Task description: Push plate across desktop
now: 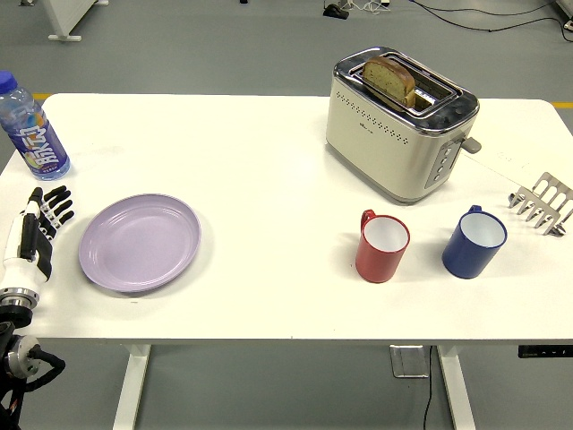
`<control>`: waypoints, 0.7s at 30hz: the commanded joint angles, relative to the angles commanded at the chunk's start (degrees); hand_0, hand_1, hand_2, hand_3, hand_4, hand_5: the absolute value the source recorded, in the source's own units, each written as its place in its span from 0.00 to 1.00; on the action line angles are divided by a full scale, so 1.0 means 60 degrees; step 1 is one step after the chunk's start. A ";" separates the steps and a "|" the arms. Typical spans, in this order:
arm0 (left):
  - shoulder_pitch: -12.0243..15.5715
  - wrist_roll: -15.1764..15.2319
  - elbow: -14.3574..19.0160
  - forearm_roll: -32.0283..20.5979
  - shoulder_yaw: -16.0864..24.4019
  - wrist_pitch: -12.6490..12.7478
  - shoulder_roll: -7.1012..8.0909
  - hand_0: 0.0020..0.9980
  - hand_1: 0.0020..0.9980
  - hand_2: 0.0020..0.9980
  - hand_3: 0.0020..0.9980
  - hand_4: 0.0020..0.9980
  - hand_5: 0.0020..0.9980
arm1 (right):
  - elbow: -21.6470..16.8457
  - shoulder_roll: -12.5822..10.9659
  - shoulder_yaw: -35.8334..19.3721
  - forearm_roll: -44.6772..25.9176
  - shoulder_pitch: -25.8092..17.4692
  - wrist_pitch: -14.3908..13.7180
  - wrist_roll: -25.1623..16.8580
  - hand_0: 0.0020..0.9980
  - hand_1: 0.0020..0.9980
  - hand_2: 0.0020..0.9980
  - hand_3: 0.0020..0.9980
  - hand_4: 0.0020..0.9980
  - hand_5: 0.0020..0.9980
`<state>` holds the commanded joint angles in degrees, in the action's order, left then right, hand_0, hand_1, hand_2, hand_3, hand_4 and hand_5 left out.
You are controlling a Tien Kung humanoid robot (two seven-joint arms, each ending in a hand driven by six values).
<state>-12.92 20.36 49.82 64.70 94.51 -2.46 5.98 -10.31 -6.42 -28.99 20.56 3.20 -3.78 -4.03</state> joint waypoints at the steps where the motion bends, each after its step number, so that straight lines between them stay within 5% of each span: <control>1: -0.0007 0.0004 0.0001 -0.0001 -0.0014 -0.0002 -0.0005 0.80 0.84 0.81 0.72 0.58 1.00 | 0.0000 0.0002 -0.0004 0.0005 0.0002 0.0001 0.0002 0.71 0.72 0.79 0.74 0.34 0.26; 21: -0.0115 0.0126 -0.0043 -0.0090 -0.0325 0.0058 -0.0444 0.81 0.84 0.81 0.72 0.57 1.00 | 0.0000 0.0003 0.0034 0.0080 0.0061 0.0014 0.0037 0.71 0.72 0.79 0.74 0.33 0.26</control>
<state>-13.62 21.12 49.56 64.16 92.56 -2.12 3.31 -10.31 -6.40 -28.79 21.04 3.57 -3.69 -3.81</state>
